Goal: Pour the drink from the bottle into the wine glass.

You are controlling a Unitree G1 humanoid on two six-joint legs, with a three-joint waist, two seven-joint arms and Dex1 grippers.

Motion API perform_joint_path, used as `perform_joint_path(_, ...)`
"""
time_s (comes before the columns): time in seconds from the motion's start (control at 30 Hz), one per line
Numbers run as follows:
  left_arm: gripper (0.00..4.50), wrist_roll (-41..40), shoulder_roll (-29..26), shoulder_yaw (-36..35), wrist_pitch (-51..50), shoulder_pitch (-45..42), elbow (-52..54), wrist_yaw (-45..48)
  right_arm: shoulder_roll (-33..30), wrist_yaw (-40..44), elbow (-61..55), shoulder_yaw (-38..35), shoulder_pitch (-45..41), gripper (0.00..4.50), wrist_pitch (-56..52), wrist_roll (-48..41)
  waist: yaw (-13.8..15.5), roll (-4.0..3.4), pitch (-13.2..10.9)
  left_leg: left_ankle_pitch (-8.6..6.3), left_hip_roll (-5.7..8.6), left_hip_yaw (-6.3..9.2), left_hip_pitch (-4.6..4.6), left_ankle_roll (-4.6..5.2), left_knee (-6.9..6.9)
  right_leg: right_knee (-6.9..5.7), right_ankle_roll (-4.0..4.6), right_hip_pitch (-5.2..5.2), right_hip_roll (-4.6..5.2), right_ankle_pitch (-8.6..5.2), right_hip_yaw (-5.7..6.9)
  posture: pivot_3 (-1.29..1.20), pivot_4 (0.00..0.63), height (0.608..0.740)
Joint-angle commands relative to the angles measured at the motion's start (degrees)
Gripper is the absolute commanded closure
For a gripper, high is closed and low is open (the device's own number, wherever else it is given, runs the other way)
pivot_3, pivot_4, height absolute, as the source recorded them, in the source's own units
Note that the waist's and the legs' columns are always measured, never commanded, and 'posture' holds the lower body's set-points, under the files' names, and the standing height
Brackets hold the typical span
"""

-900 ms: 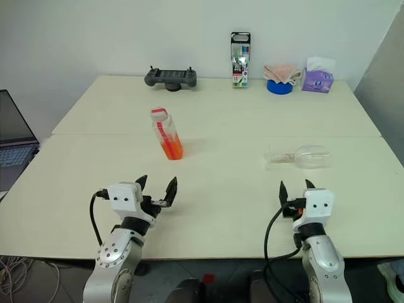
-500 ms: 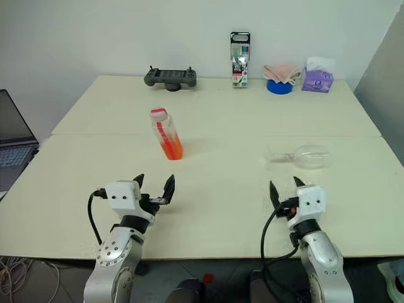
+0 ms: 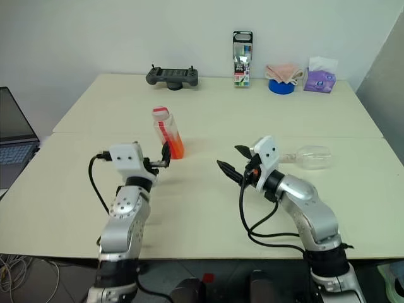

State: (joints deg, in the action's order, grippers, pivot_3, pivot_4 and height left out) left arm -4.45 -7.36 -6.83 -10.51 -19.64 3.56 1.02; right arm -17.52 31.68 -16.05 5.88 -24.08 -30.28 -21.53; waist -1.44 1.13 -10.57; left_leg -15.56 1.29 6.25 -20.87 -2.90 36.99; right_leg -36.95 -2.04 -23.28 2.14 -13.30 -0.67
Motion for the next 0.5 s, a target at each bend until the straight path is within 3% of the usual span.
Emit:
perform_joint_path(0.03, 0.02, -1.4, -0.8, 0.0, 2.8, -5.1, -4.7, 2.9, 0.8, 2.5, 2.3, 1.0, -3.6, 0.82, 3.7, 0.5, -0.1, 0.00, 0.0, 0.00, 0.00, -0.01, 0.00, 0.00, 0.00, 0.00, 0.00, 0.00, 0.00, 0.00, -0.01, 0.00, 0.150, 0.740)
perform_joint_path(0.5, 0.02, 1.7, 0.0, -0.6, 9.0, -16.6, -21.5, -2.5, 2.0, 4.3, 5.2, 2.7, -5.6, 0.82, 6.4, 2.4, -0.1, 0.00, 0.0, 0.00, 0.01, -0.02, -0.02, -0.01, -0.01, -0.02, 0.04, -0.06, 0.03, 0.05, -0.05, 0.00, 0.150, 0.740)
